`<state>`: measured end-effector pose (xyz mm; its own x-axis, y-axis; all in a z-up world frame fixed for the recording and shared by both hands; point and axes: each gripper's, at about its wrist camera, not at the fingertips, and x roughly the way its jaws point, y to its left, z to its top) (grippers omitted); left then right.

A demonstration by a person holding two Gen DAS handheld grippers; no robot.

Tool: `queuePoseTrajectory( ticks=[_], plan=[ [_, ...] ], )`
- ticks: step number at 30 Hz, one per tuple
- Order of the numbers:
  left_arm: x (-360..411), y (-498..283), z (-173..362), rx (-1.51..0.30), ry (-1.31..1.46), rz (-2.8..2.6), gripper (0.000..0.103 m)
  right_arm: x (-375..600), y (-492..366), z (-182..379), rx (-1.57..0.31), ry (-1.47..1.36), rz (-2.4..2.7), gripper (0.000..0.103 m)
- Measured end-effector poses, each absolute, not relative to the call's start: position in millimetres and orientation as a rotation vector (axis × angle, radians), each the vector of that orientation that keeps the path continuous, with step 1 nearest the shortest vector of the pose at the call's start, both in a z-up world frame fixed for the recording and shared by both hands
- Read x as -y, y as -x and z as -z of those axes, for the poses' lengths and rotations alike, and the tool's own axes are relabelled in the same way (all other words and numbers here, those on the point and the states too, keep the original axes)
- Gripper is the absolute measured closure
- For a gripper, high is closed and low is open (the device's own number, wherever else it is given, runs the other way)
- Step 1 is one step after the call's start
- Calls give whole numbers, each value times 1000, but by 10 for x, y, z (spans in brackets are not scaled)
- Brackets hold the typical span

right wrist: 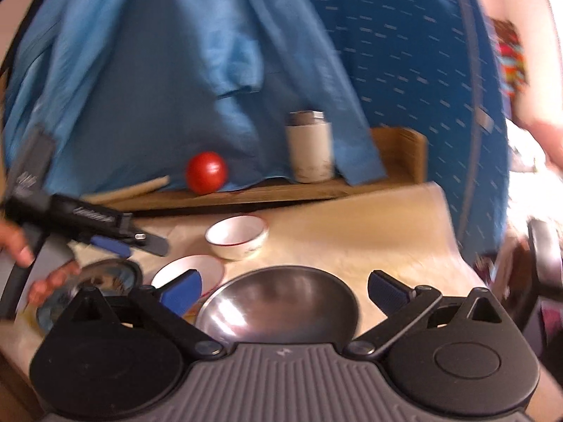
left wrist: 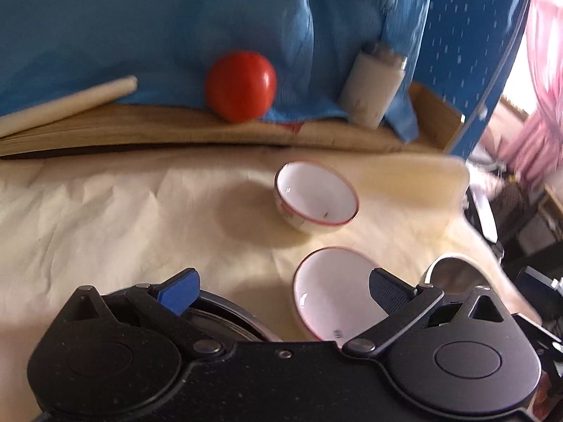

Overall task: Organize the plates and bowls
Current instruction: 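Reach the left gripper into the large white red-rimmed bowl and close on its rim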

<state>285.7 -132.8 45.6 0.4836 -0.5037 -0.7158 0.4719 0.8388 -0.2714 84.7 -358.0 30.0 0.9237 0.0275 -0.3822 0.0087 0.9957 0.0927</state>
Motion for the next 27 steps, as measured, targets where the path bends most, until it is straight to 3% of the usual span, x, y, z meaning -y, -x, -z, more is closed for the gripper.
queuePoseTrajectory(
  ticks=[10, 20, 23, 27],
  plan=[
    [1482, -3063, -430, -908, -93, 679, 2, 2988, -1273, -261, -455, 181, -178, 1],
    [1616, -3214, -284, -991, -167, 747, 26, 2594, -1467, -85, -488, 408, -211, 2],
    [1632, -3219, -233, -1012, -167, 764, 39, 2544, -1472, -30, -497, 463, -203, 8],
    [1630, -3226, -198, -1017, -162, 770, 47, 2511, -1492, 14, -522, 479, -215, 13]
  ],
)
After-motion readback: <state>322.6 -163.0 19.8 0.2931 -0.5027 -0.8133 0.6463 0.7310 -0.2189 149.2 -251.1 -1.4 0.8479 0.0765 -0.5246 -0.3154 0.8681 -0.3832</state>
